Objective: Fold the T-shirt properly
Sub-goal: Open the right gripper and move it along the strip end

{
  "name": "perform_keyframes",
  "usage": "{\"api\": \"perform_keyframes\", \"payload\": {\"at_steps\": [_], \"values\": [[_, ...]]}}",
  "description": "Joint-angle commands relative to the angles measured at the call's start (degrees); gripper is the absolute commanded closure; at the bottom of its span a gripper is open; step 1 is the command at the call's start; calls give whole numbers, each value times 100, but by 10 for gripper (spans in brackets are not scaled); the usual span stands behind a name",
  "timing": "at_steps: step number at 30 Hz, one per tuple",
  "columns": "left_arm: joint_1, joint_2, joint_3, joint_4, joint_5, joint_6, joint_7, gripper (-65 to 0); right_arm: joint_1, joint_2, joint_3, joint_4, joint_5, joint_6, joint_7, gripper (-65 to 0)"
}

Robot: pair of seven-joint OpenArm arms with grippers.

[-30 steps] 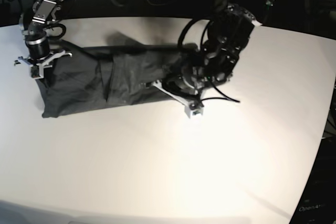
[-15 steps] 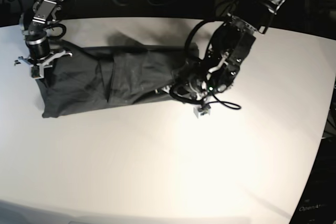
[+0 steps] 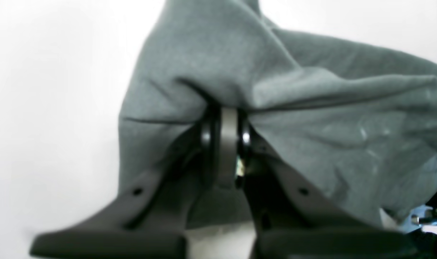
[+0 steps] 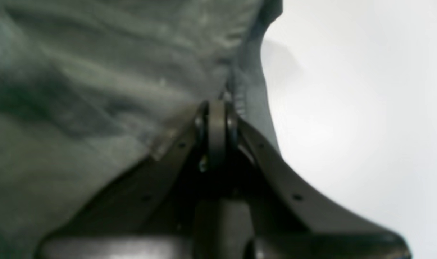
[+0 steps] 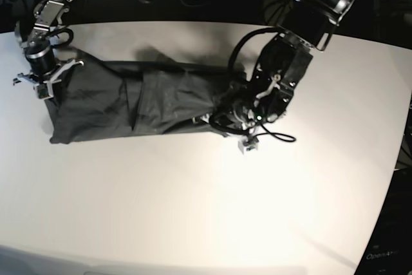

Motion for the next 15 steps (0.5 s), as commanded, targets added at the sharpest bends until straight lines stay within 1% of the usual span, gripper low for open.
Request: {"api": "perform_keyframes", "payload": {"at_steps": [1,3,5,8,12,15], "values": [[-30,-47,-12,-91,247,113,-145,-31,-142,-23,24,104,-493,87,-697,-15],[-30,-47,-12,-108,247,113,-189,-31,-221,-58,24,447,-484,87,-705,-15],[-30,-82,-12,-117,247,113,-189,-31,-274,-199,33,816,-466,87,-697,-15],[-30,-161,-3,-99,247,113,-189,-31,-309,-322,33,1388,-414,87,-705,-15],[5,-302,-3,-55,247,113,-172,-31,-503,-427,7,2091,131,87,-705,-15],[5,-355,-3,-55,238,113,-154,-31,-503,-568,-2,2434,307,87,-705,-15]]}}
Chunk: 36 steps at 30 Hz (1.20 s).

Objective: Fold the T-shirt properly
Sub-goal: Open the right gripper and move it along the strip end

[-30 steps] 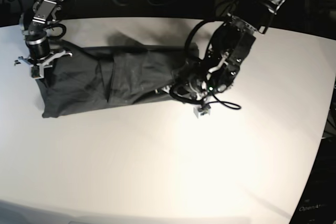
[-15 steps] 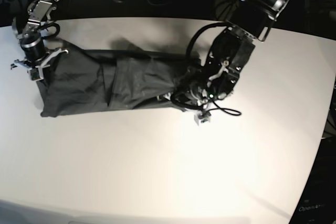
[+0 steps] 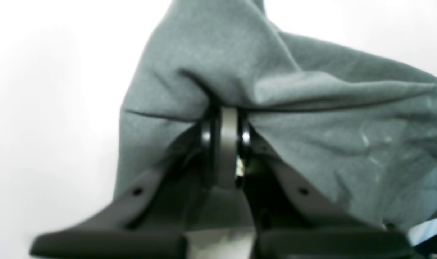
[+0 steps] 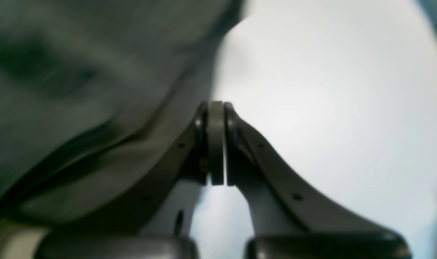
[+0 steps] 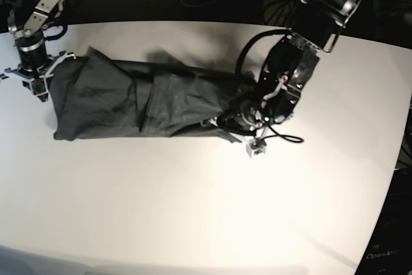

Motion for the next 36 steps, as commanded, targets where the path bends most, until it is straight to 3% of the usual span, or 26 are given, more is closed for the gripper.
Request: {"api": "perform_keyframes", "payload": {"at_steps": [1,5,8,12,15,19,23,26,28,31,36], "values": [[27,-117,-8,-51,288,209,65,-31,59,-26,-6,168,130,-25,125,-15],[80,-125,1,-51,288,209,73,-31,261,-61,-6,229,464,-25,-262,-15],[115,-125,1,-42,288,209,73,-31,622,-17,-24,221,825,-25,-1317,-15],[124,-204,326,-51,262,209,56,-31,1123,299,-209,124,1194,-25,-2837,-15],[124,-222,370,-51,253,209,38,-31,1202,721,-587,106,1818,-25,-3901,-15],[115,-240,344,-69,244,209,47,-31,1202,1442,-1158,141,3260,-25,-5615,-15],[115,-240,326,-86,244,209,65,-31,1237,2242,-1589,133,5572,-25,-7374,-15],[106,-240,326,-86,271,209,65,-31,1422,2629,-1800,10,7260,-25,-8420,-15],[98,-240,326,-95,271,209,65,-31,1536,2708,-1826,-184,8289,-25,-8912,-15],[98,-248,326,-95,279,209,65,-31,1703,2769,-1835,-439,9124,-25,-9237,-15],[106,-380,335,-60,235,209,47,-31,1721,2769,-1835,-1072,9009,-25,-9062,-15]]}}
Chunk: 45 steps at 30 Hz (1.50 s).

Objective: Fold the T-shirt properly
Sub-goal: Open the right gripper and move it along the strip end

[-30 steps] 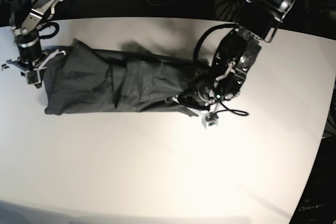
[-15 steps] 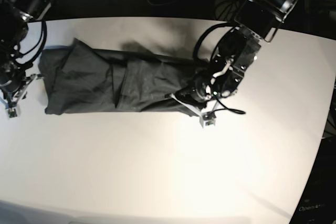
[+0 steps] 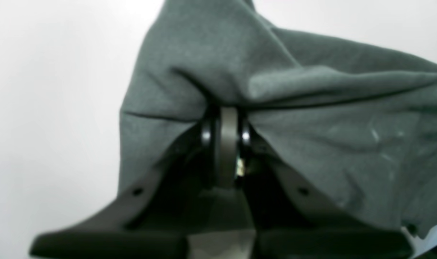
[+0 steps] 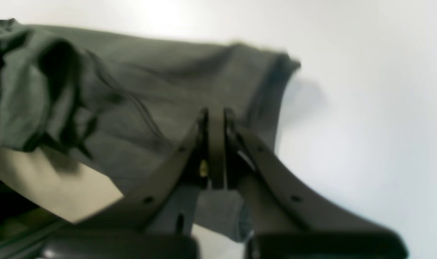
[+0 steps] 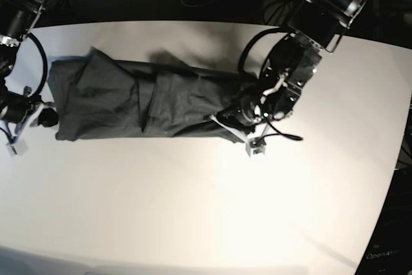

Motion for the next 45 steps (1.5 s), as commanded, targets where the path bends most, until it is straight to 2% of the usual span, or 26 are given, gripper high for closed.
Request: {"api": "perform_keyframes", "payload": {"at_steps": [1,4,6,13,16,26,35,41,45], "values": [[93,-168,-15,-110,262,272,248,-31,108,140,14,-45,-12,32,161,-15],[102,-177,-6,-101,262,272,257,-31,90,325,-56,-397,-451,32,504,-19],[102,-177,21,-128,262,272,239,-31,117,395,-250,-634,-618,32,565,-65],[102,-168,21,-101,262,272,266,-31,178,474,-390,-1162,-627,32,723,-437],[102,-168,21,-101,262,272,266,-31,160,474,-390,-1153,-618,32,802,-534],[234,-168,29,-101,297,272,222,-31,152,439,-390,-1153,-609,32,838,-541],[234,-177,29,-101,279,272,222,-31,117,158,-382,-1153,-601,32,846,-540],[234,-177,29,-101,297,272,239,-31,46,149,-382,-1144,-601,32,855,-538],[234,-177,29,-93,306,272,239,-31,-33,166,-426,-1153,-627,32,1128,-538]]}}
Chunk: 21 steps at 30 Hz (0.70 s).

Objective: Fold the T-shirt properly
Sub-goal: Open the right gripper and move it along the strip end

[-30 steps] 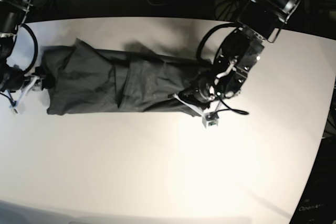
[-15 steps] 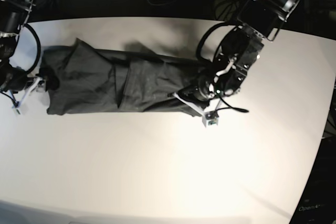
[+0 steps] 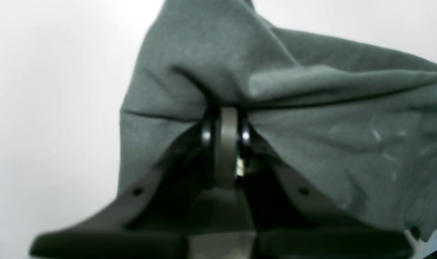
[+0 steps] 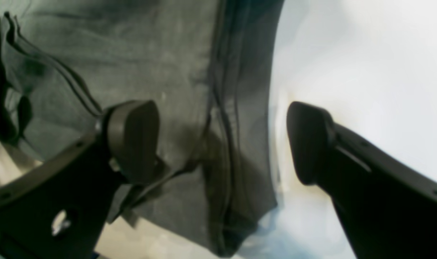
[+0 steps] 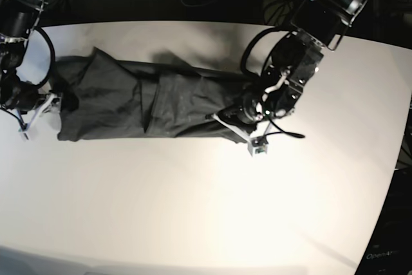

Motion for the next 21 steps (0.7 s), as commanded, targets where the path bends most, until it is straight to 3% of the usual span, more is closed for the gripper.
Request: {"api": "perform_keyframes", "payload": {"at_steps": [1,15,21], "values": [[149,-147,19,-125,249,268,355,-31,-29,125,18,89,35,14,48,-538],[149,-147,1,-125,249,268,355,-31,-214,125,-114,89,27,14,189,-538],[149,-147,-8,-125,249,268,337,-31,-214,-130,-105,80,27,14,154,-537]]}}
